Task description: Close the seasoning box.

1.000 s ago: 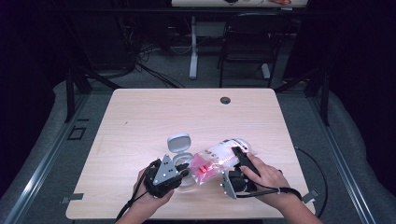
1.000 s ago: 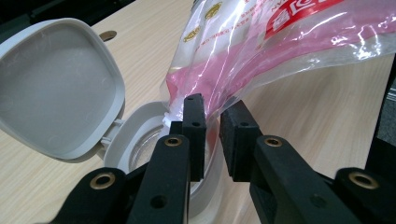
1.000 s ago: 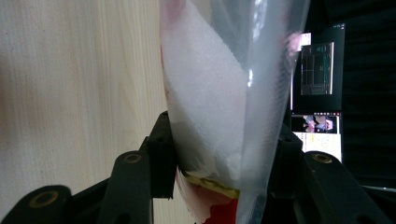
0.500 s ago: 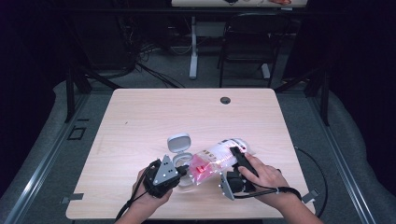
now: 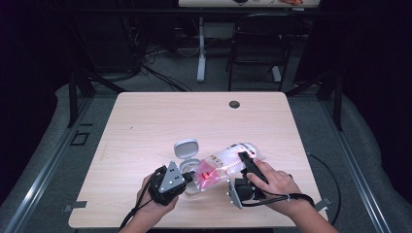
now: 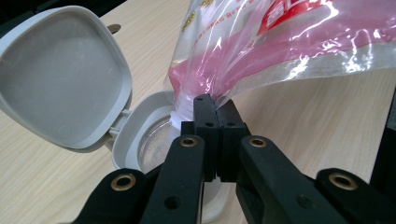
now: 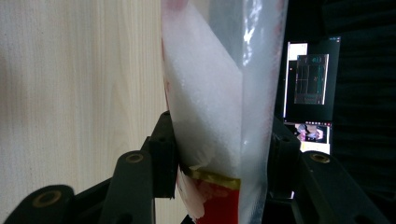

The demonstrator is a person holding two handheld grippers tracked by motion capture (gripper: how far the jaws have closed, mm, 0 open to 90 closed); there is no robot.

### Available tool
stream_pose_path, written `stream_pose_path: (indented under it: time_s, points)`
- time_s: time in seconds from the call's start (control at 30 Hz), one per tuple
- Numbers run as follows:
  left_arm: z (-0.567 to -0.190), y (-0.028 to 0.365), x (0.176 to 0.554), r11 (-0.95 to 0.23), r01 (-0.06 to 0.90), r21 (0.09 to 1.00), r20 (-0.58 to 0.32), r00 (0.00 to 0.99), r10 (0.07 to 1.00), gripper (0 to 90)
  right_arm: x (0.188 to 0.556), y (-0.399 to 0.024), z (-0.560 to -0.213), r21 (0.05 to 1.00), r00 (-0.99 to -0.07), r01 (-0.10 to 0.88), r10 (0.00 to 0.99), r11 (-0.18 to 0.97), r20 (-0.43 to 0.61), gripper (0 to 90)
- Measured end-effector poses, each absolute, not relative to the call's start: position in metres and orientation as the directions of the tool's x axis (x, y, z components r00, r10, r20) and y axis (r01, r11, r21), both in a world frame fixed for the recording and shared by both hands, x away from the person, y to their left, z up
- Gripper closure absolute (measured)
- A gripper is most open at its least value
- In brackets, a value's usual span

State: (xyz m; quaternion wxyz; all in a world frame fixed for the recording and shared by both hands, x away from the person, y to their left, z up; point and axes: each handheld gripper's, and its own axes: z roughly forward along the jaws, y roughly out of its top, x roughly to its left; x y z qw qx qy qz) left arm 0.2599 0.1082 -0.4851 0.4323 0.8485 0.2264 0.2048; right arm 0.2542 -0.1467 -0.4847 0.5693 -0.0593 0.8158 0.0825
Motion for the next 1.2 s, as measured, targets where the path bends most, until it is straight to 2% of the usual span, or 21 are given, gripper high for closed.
stream_pose_path:
  time_s: [0.23, 0.5, 1.2]
  points:
    - [-0.485, 0.11, 0.261, -0.522, 0.212, 0.826, 0.15, 0.81, 0.567, 89.9, 0.252, -0.146, -0.482, 0.073, -0.35, -0.19, 0.002, 0.979, -0.937, 55.7]
    - [-0.486, 0.11, 0.261, -0.522, 0.21, 0.827, 0.151, 0.812, 0.565, 90.0, 0.251, -0.145, -0.477, 0.029, -0.327, -0.197, -0.038, 0.98, -0.944, 56.2]
    - [-0.487, 0.11, 0.259, -0.538, 0.202, 0.819, 0.168, 0.811, 0.56, 90.0, 0.25, -0.143, -0.47, -0.004, -0.314, -0.22, -0.075, 0.975, -0.946, 57.3]
